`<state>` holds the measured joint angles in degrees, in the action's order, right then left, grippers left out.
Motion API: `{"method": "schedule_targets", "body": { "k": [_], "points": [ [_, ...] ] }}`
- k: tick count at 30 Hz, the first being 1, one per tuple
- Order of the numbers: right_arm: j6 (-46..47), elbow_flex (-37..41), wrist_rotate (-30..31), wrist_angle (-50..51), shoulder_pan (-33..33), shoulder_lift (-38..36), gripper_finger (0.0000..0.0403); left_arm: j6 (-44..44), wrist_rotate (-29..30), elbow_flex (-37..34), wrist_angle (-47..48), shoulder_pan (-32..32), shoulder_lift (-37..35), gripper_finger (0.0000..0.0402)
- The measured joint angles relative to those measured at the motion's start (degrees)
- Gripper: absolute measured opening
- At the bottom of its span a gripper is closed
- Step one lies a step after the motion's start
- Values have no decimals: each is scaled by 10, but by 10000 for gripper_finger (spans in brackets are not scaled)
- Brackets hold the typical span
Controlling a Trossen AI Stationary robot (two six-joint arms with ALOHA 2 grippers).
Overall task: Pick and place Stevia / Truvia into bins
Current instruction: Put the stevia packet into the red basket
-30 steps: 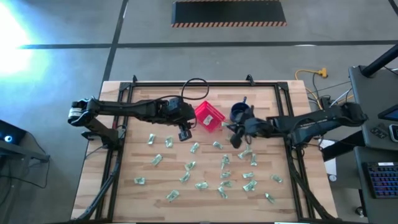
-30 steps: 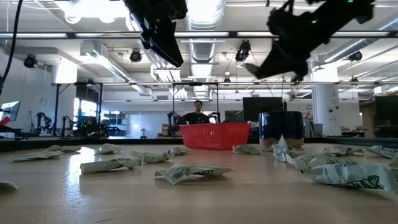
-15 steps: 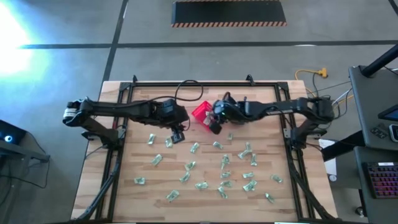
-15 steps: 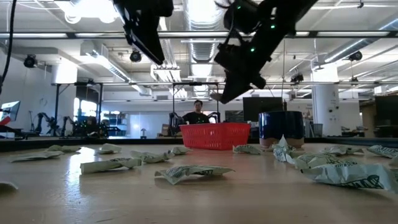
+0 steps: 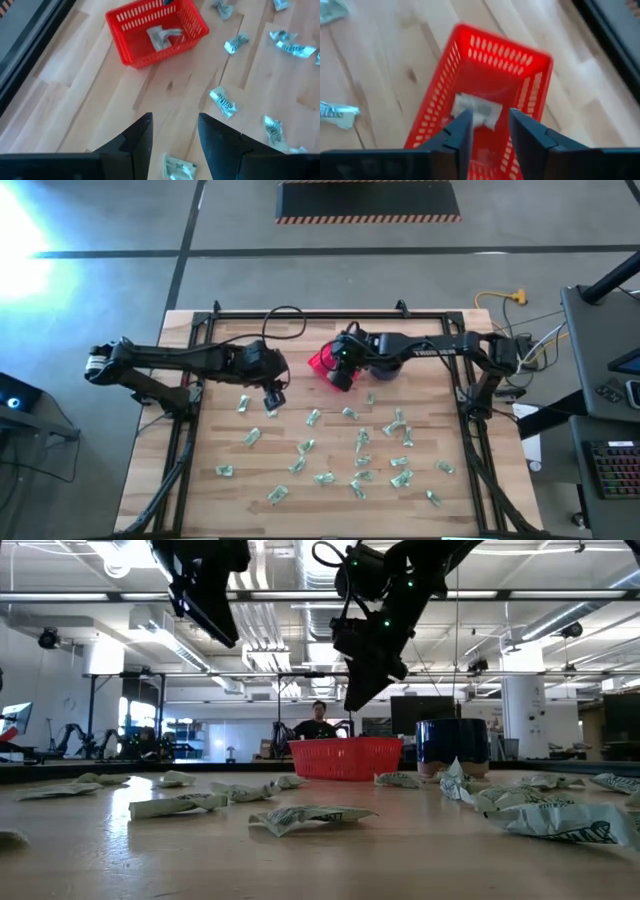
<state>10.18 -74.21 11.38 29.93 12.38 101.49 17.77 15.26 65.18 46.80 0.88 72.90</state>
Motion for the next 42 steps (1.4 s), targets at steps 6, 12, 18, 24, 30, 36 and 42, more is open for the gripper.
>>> {"method": "schedule_targets", "body": {
  "k": [6, 12, 18, 24, 30, 36, 42],
  "points": [
    [-52, 0, -93, 3, -1, -49, 152, -11, -28, -48, 4, -3, -8, 141],
    [-90, 1, -179, 52, -7, -107, 159, -26, -93, -121, -1, -3, -7, 141],
    [-92, 5, -219, 90, -25, -163, 152, -17, -105, -186, -27, -3, -7, 141],
    [-81, 19, -235, 90, -63, -220, 143, -17, -120, -243, -140, -2, -6, 141],
    [-39, 45, -235, 89, -110, -286, 134, -8, -122, -312, -228, -1, -4, 141],
    [24, 74, -214, 78, -147, -351, 126, 14, -100, -339, -248, -1, -4, 141],
    [70, 117, -165, 61, -179, -400, 120, 14, -46, -335, -259, -1, -4, 141]
  ]
}}
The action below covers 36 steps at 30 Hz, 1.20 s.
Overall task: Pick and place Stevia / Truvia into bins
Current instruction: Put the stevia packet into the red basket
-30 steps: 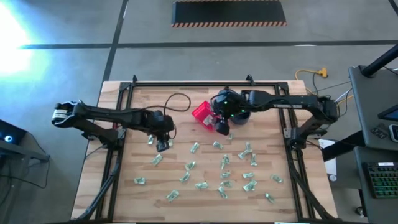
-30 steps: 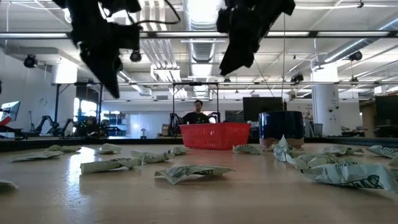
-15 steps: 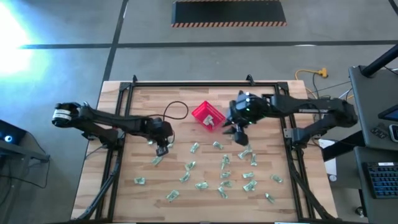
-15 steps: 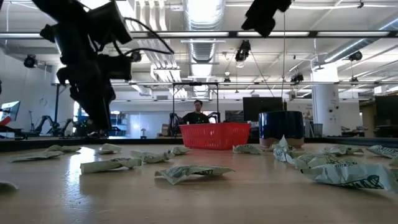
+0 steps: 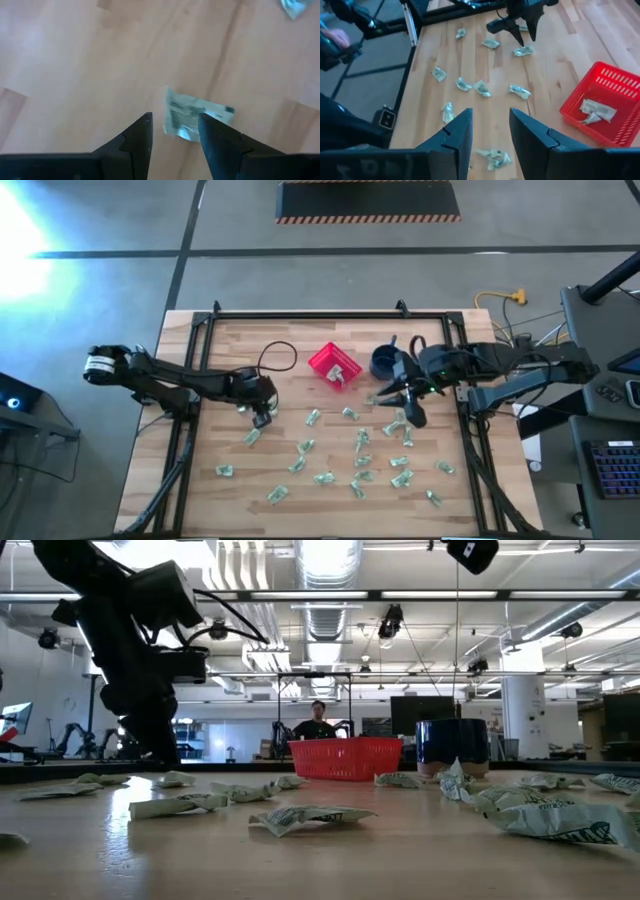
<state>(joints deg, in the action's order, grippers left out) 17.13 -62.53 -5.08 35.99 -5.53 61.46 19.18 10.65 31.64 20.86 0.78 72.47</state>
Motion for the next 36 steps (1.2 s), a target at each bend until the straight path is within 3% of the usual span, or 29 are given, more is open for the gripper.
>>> {"method": "schedule_targets", "body": {
  "k": [5, 11, 18, 21, 27, 36],
  "points": [
    [38, 40, 8, -26, -11, -21, 120, 0, 15, -2, 2, 7, 10, 141],
    [56, 67, 8, -43, -15, -21, 116, -4, -59, -2, -15, 33, 36, 141],
    [57, 79, 7, -61, -15, -19, 118, -15, -86, -2, -33, 45, 65, 138],
    [57, 79, 7, -65, -15, -19, 114, -15, -84, -2, -34, 46, 67, 114],
    [56, 79, 7, -65, -15, -18, 106, -18, -99, -3, -43, 45, 53, 13],
    [54, 80, 10, -65, -15, -18, 94, -16, -90, 28, -119, 45, 31, 2]
  ]
}}
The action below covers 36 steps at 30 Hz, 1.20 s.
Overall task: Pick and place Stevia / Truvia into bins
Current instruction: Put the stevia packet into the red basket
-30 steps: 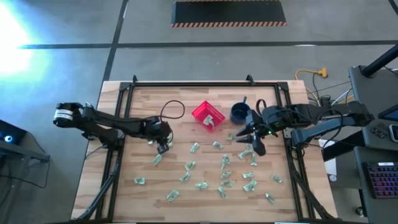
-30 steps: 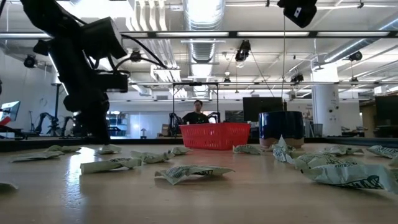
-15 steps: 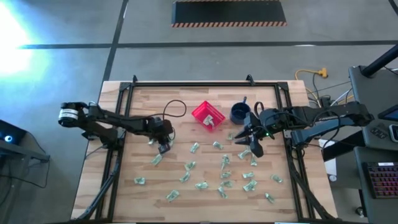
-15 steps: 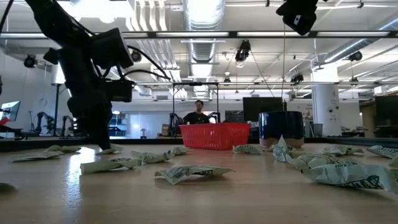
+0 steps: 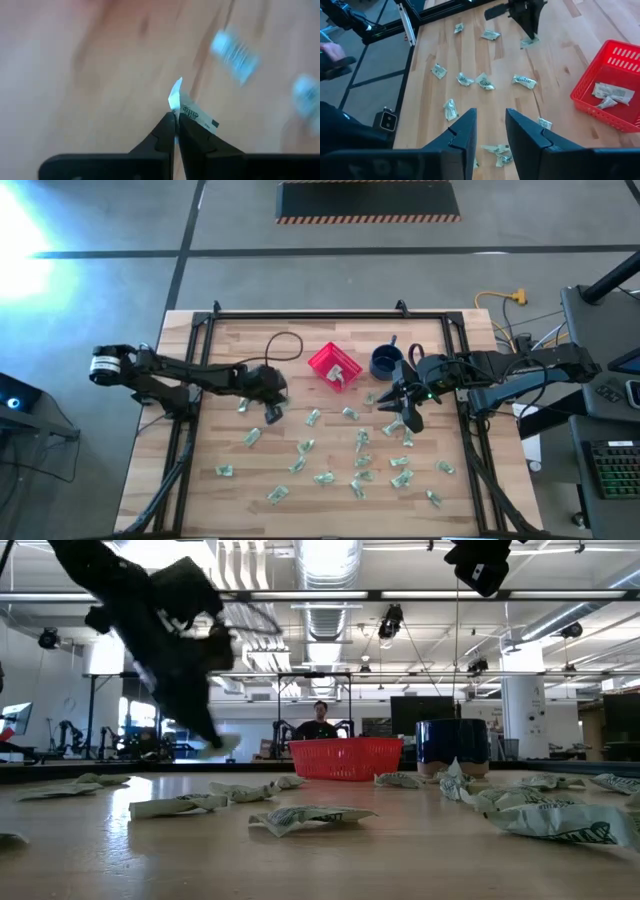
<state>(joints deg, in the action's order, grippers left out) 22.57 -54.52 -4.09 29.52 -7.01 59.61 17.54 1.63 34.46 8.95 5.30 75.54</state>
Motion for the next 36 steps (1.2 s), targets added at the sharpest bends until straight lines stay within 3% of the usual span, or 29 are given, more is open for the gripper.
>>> {"method": "schedule_targets", "body": {
  "k": [9, 12, 20, 23, 30, 36],
  "points": [
    [0, 0, 13, 3, 0, 0, 82, -61, 48, 53, -191, 27, 2, 0],
    [-1, 1, 16, 3, 0, 0, 79, -65, 75, 58, -201, 50, 2, 0],
    [-1, 8, 32, 7, 0, 0, 77, -63, 77, 62, -233, 98, 23, 0],
    [-1, 8, 33, 7, 0, 1, 74, -59, 73, 73, -271, 101, 63, 0],
    [2, 8, 33, 7, 0, 1, 75, -59, 40, 153, -260, 101, 173, 0],
    [11, 8, 32, 7, 0, 1, 75, -89, 38, 205, -218, 101, 210, 3]
  ]
}}
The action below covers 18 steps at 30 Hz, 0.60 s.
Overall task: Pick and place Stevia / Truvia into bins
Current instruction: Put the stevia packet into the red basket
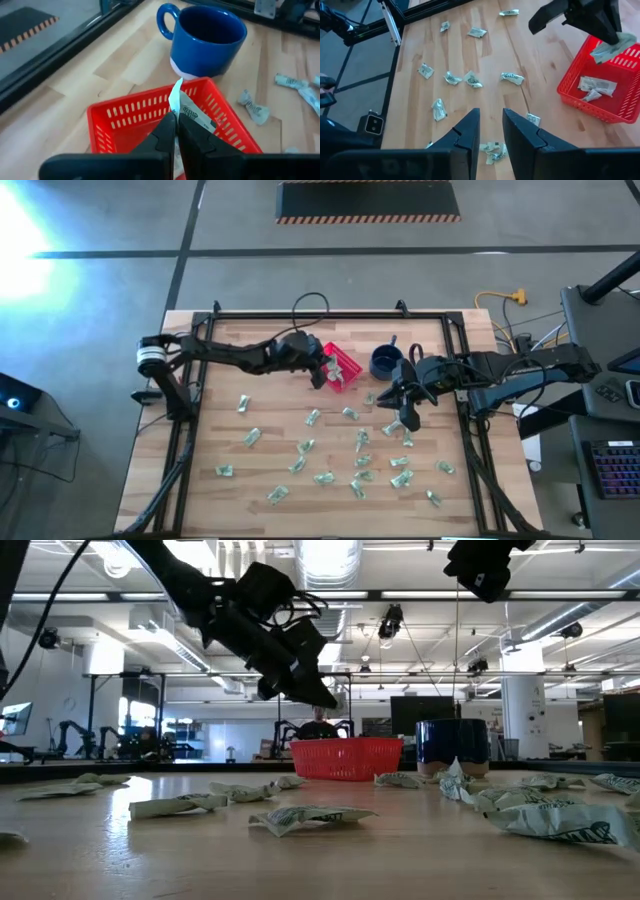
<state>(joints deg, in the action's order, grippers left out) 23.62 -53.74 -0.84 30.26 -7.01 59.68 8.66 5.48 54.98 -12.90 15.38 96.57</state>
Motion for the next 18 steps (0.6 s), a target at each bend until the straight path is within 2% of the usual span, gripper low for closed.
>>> {"method": "schedule_targets", "body": {
  "k": [3, 9, 14, 18],
  "points": [
    [0, 0, 0, 1, 0, 0, 71, -29, -1, 11, 20, 0, 4, 25],
    [0, 1, 11, 42, 0, 0, 69, -35, -3, 12, 19, 1, 1, 93],
    [38, 12, 25, 130, 0, 0, 74, -31, -3, 12, 20, 1, 0, 134],
    [90, 32, 22, 213, -8, 0, 79, -30, -24, 16, 52, 0, -18, 148]
  ]
}}
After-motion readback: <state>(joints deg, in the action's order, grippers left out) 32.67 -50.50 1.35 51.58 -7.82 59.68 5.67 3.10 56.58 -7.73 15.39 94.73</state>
